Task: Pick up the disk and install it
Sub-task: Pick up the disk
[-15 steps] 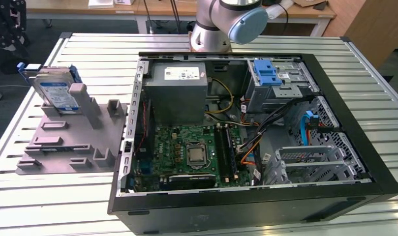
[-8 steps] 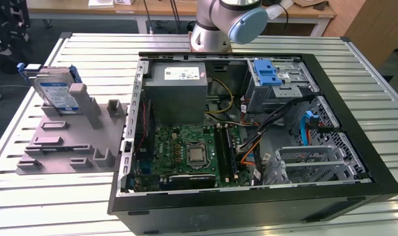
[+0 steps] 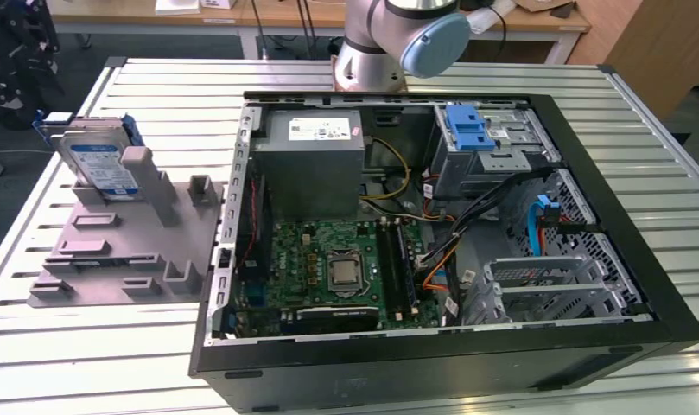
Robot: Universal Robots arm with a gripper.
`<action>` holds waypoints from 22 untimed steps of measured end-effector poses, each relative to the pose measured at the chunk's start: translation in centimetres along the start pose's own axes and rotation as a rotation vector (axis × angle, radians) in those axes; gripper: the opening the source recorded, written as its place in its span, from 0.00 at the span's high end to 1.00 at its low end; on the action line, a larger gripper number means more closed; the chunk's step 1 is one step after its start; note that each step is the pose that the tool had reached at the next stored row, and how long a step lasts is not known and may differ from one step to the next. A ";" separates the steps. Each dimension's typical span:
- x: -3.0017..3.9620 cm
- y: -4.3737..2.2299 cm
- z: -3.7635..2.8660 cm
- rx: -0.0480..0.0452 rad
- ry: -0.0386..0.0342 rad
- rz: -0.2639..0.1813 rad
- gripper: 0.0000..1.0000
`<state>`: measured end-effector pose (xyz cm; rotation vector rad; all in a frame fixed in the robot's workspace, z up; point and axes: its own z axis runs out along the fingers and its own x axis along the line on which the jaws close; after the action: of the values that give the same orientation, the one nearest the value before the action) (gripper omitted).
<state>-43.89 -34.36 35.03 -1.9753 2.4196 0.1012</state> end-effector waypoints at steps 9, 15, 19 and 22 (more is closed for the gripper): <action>-0.17 0.14 1.13 -0.0026 0.0018 -0.052 0.47; -0.26 0.17 1.89 -0.0033 0.0023 -0.063 0.47; -0.50 0.21 2.39 -0.0036 0.0027 -0.071 0.47; -0.50 0.37 2.93 -0.0034 0.0045 -0.074 0.47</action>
<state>-44.23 -33.62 32.14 -2.0654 2.3476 0.1000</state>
